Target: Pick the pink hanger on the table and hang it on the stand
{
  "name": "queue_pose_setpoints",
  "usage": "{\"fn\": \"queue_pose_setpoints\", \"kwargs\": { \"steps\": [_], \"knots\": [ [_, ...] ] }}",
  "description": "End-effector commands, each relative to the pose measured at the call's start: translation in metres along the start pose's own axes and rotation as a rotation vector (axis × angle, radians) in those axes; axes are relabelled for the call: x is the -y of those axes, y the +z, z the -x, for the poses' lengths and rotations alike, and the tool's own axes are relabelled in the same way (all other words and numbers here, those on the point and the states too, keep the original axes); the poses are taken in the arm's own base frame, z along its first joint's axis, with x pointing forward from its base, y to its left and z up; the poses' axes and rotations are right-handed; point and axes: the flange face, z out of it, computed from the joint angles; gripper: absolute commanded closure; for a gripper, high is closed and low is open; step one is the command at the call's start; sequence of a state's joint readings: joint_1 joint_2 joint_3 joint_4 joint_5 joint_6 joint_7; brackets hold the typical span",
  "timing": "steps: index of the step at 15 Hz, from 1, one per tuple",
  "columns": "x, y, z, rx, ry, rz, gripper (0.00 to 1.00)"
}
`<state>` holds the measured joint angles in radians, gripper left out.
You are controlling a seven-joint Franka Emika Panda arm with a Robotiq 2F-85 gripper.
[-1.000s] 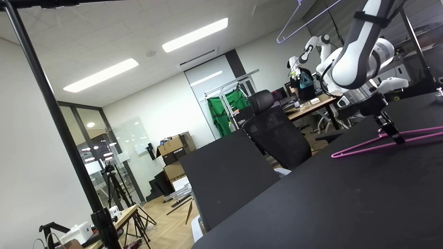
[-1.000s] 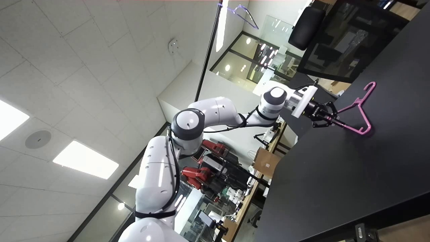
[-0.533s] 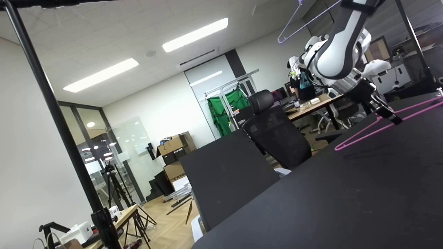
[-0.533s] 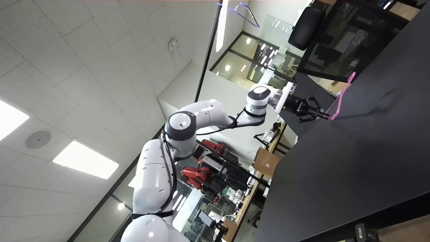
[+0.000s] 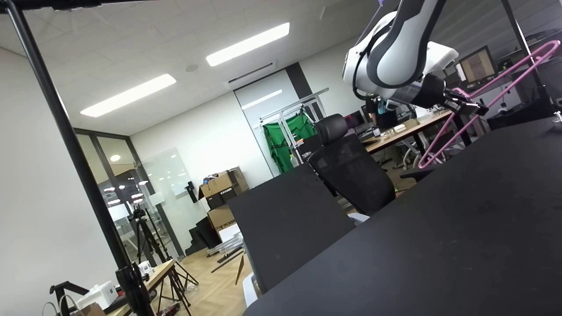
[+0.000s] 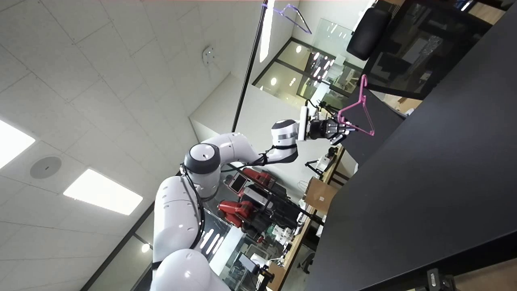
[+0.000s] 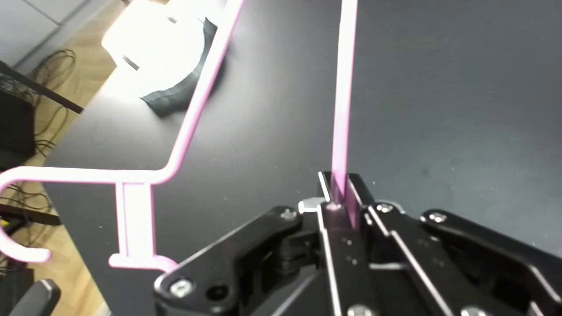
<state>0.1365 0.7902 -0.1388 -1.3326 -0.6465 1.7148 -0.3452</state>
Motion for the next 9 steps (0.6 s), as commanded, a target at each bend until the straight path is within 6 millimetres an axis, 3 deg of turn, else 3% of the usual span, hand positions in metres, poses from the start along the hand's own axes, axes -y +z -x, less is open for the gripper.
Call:
{"fn": "queue_pose_setpoints", "kwargs": {
  "steps": [1,9],
  "knots": [
    [0.007,-0.022,0.019,0.115,0.041,0.167,0.98],
    [-0.003,-0.079,0.032,0.228,0.115,0.615,0.98]
  ]
}}
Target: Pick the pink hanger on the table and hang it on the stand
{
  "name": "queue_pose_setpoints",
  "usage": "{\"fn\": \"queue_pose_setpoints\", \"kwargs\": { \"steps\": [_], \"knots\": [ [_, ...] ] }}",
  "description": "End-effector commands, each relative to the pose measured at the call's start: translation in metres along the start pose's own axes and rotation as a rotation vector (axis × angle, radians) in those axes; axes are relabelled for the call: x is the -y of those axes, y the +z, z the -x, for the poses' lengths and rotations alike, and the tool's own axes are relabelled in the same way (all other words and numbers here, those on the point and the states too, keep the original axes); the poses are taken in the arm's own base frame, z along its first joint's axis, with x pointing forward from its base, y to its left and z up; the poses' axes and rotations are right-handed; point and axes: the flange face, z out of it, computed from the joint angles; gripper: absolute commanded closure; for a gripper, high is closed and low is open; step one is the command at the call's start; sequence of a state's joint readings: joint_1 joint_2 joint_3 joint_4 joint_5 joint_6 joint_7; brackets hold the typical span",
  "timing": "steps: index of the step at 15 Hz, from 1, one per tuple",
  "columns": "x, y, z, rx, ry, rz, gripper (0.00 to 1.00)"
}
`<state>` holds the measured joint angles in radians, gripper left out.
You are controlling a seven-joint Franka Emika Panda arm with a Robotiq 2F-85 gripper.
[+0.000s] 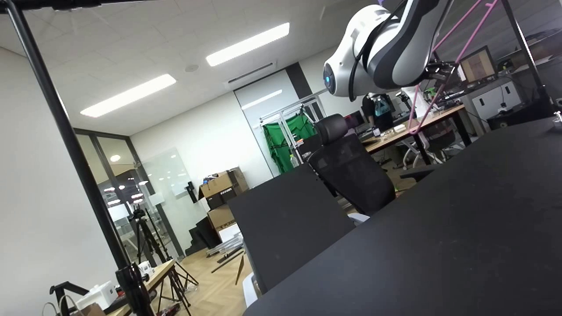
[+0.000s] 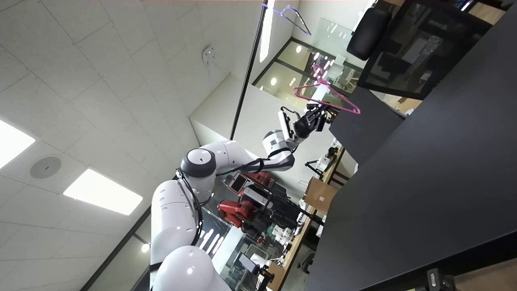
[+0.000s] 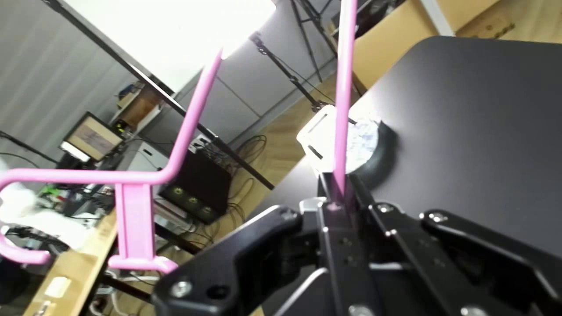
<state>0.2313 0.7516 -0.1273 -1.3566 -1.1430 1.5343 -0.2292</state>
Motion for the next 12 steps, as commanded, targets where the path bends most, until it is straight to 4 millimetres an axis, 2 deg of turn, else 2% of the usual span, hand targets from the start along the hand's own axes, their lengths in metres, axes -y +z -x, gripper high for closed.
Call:
{"fn": "queue_pose_setpoints", "kwargs": {
  "steps": [1,7,12],
  "knots": [
    [-0.015,-0.021,0.016,0.000,0.114,0.167,0.98],
    [-0.051,-0.044,0.027,-0.023,0.301,0.430,0.98],
    [-0.082,-0.039,0.053,-0.030,0.516,0.316,0.98]
  ]
}}
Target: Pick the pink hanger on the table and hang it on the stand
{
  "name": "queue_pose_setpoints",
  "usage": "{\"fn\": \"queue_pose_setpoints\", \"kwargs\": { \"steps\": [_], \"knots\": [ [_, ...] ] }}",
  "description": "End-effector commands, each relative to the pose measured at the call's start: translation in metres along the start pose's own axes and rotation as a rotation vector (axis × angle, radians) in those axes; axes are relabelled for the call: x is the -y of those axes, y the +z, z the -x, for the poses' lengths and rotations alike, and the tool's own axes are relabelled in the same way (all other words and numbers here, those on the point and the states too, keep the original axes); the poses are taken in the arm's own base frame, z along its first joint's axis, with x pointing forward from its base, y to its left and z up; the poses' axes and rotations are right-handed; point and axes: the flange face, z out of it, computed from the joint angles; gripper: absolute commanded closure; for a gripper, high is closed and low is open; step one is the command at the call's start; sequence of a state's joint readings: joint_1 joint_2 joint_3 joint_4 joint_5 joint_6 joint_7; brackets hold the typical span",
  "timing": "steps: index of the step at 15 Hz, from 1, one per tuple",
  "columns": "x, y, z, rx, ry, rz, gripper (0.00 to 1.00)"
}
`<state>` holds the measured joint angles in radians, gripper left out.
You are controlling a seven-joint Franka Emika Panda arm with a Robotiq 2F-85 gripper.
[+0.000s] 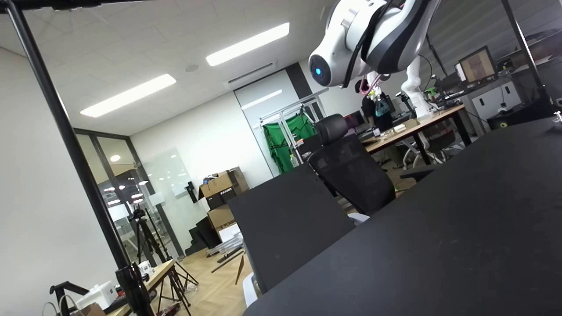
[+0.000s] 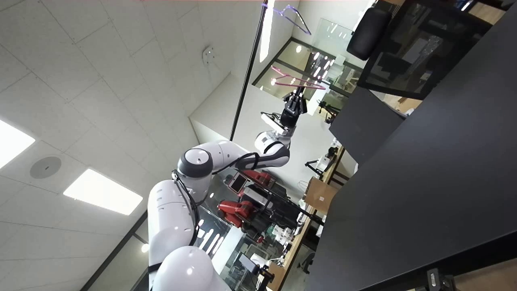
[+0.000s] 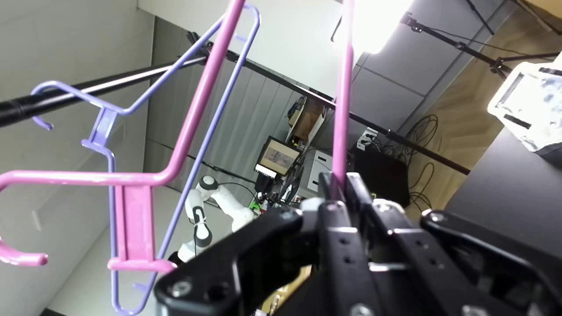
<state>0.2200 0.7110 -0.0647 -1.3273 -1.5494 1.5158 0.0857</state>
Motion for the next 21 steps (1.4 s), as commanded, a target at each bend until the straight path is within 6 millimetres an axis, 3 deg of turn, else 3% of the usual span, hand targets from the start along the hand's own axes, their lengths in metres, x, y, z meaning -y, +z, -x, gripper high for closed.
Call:
{"fn": "queue_pose_setpoints", "kwargs": {
  "steps": [1,5,8,16,17,18,19,21],
  "knots": [
    [-0.030,0.014,0.018,0.034,0.163,-0.084,0.98],
    [-0.056,0.028,0.041,0.056,0.299,-0.192,0.98],
    [-0.070,0.033,0.048,0.044,0.427,-0.228,0.98],
    [-0.101,0.018,0.028,-0.092,0.772,-0.212,0.98],
    [-0.103,0.016,0.027,-0.103,0.790,-0.244,0.98],
    [-0.100,0.013,0.027,-0.140,0.697,-0.341,0.98],
    [-0.094,0.014,0.030,-0.108,0.703,-0.260,0.92],
    [-0.092,0.010,0.027,-0.130,0.693,-0.310,0.92]
  ]
}}
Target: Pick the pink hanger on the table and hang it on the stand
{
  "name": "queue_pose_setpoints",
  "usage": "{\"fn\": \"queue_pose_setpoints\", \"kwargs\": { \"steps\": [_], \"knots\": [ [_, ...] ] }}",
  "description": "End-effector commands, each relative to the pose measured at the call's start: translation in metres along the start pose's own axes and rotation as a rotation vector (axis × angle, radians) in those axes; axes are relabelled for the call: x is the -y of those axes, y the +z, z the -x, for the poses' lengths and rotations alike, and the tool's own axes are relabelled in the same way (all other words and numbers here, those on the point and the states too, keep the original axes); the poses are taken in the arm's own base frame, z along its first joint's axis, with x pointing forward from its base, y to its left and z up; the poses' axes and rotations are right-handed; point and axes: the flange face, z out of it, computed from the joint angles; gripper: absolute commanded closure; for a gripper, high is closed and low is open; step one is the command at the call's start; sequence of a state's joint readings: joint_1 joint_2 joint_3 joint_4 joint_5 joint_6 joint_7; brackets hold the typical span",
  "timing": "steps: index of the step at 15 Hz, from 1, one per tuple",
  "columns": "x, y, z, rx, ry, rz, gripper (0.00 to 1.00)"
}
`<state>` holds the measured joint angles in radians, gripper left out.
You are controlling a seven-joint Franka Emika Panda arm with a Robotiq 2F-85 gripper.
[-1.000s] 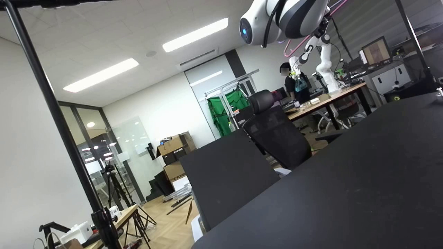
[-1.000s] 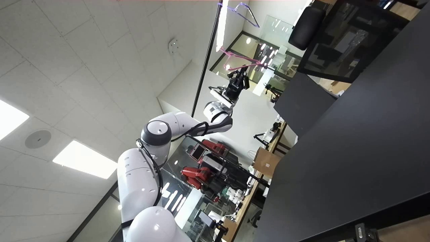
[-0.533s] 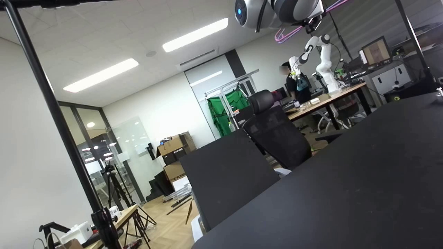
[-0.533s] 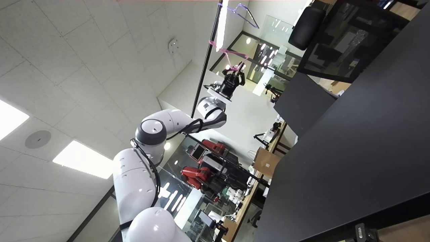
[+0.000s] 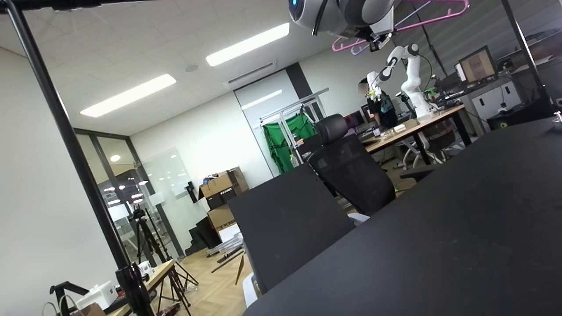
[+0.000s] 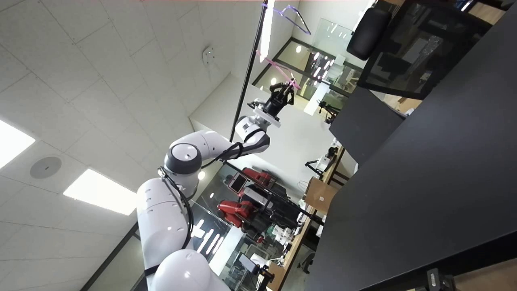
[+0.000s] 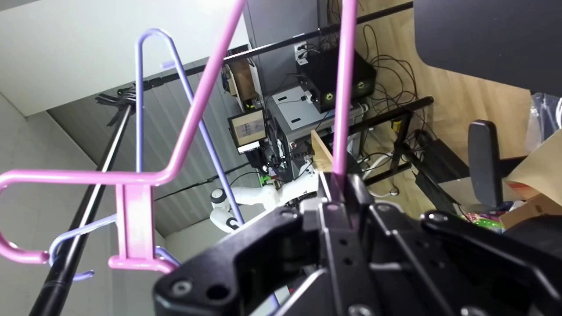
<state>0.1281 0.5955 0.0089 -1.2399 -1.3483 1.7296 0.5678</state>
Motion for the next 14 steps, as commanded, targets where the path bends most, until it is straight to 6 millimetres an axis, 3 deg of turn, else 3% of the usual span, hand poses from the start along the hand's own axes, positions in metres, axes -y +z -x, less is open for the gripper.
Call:
{"fn": "queue_pose_setpoints", "kwargs": {
  "steps": [1,8,9,14],
  "knots": [
    [0.000,-0.001,-0.001,0.001,-0.001,-0.006,0.92],
    [0.000,0.000,-0.001,0.003,0.000,-0.015,0.92],
    [0.000,0.000,-0.001,0.003,0.000,-0.016,0.98],
    [-0.003,-0.011,-0.015,-0.084,-0.007,0.108,0.98]
  ]
}}
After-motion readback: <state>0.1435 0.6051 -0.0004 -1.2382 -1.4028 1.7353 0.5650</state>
